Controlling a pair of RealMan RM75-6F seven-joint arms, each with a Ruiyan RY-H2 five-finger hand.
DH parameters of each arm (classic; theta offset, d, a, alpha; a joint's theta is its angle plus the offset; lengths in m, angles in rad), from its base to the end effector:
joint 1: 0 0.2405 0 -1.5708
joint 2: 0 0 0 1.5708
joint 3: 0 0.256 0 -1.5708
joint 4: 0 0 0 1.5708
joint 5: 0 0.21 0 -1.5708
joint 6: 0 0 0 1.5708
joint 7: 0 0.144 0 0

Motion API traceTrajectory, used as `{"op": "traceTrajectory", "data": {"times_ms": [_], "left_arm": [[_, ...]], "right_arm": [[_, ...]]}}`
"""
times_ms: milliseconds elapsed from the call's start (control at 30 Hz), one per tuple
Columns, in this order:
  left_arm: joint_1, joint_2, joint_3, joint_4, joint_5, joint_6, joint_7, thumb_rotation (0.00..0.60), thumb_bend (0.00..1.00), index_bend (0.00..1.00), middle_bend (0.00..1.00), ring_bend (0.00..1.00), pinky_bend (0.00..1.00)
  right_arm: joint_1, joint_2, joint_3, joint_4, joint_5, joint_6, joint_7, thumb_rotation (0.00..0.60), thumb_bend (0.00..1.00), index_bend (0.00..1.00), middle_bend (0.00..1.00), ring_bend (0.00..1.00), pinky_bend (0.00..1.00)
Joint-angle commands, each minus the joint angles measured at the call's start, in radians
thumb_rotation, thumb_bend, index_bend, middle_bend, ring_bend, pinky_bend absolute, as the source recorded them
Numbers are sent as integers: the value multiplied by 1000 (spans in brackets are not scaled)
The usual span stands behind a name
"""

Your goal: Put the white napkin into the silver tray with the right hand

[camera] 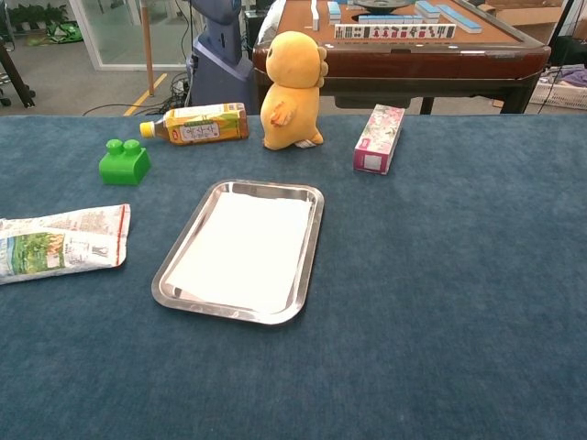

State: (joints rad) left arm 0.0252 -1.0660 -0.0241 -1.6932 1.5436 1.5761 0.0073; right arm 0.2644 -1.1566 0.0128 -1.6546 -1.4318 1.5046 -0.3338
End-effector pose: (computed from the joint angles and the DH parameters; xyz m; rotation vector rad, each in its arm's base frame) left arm -0.3077 0.1412 0.1747 -1.3171 -0.9190 -0.9019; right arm -0.2745 -0.2247 0.1440 1.5076 -0.6328 0.7992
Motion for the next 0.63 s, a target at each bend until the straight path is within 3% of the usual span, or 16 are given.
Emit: {"op": "traceTrajectory", "data": {"times_ms": [33,233,633], "left_arm": [[-1,-2,2,-3,4,1,4,600,246,133,78,25,0],[-3,-5,6,-10,14,4,14,600,246,133,78,25,0],[-13,-6,6,-14,16,-3,19,600,246,133,78,25,0]], "right_arm": [[-31,34,-25,-29,4,-3,28,600,359,275,296,214,283],[-77,67,-40,-50,8,4,45,600,360,239,263,188,267],[-109,70,-14,-51,-19,22,58,600,360,239,262,188,268]]}}
